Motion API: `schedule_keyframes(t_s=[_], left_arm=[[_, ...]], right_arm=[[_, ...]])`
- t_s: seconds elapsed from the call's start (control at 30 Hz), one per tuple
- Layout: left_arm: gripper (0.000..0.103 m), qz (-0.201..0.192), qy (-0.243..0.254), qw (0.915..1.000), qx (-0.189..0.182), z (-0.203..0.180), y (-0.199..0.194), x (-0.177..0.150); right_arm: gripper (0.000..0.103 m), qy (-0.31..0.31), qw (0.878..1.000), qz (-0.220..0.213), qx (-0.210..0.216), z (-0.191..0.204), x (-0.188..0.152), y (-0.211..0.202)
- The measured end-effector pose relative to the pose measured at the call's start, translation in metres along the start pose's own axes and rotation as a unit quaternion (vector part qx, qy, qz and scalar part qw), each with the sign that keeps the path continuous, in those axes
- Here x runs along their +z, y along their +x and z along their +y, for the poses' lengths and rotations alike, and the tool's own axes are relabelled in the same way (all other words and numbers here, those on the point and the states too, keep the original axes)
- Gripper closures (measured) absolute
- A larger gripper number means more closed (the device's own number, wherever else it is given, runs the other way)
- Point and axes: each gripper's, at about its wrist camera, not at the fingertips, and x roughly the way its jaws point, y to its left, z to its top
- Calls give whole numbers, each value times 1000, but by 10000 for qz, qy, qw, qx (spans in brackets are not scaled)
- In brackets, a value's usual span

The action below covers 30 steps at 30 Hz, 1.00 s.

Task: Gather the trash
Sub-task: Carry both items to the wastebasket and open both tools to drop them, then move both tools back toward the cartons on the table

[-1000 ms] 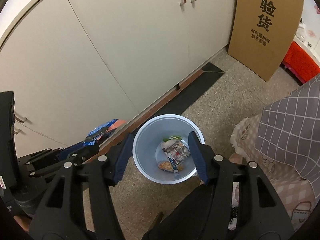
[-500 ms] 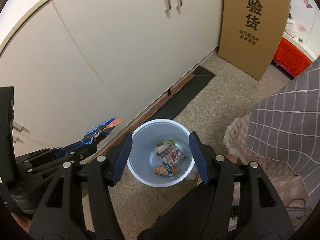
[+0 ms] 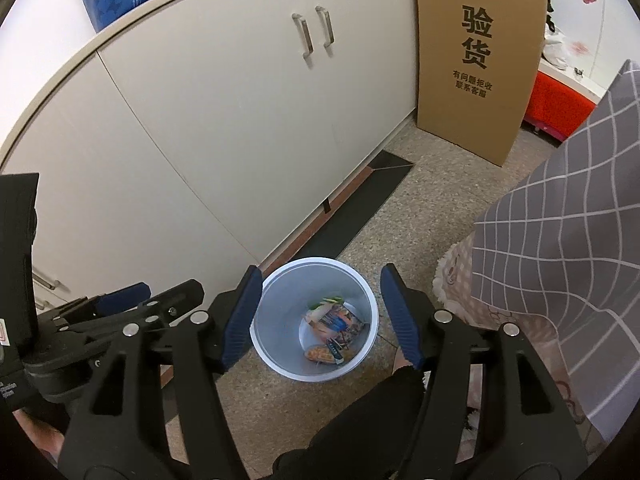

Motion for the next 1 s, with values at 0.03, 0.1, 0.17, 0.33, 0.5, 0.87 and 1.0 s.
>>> schedule_keyframes(t_s=[0.03,0.1,0.17,0.33,0.5,0.87,1.0], left_arm=[[29,-33,6,10000,3,-1,-4,-1],[29,-132,47,9999,16,-4,-15,-2],[29,-239,79,9997,-4,-8,-28,-4],[29,-607,218,9979,-93,-28,-69,-6],[27,-1007,361,9939,-258,-59,-111,-9],[21,-1379,1156,9792,-932,-195,-170,-24],[17,-1372,1632,9706,-1117,-257,-172,-36]], right_arm=[[42,14,10000,-24,14,-1,0,-4],[42,50,9999,-77,60,-2,0,-13],[42,85,9997,-170,126,-4,1,-26],[41,164,9982,-524,258,-12,7,-69],[38,371,9941,-966,309,-31,14,-117],[20,1163,9747,-1878,-352,-145,4,-225],[17,1567,9628,-2042,-819,-200,-11,-257]])
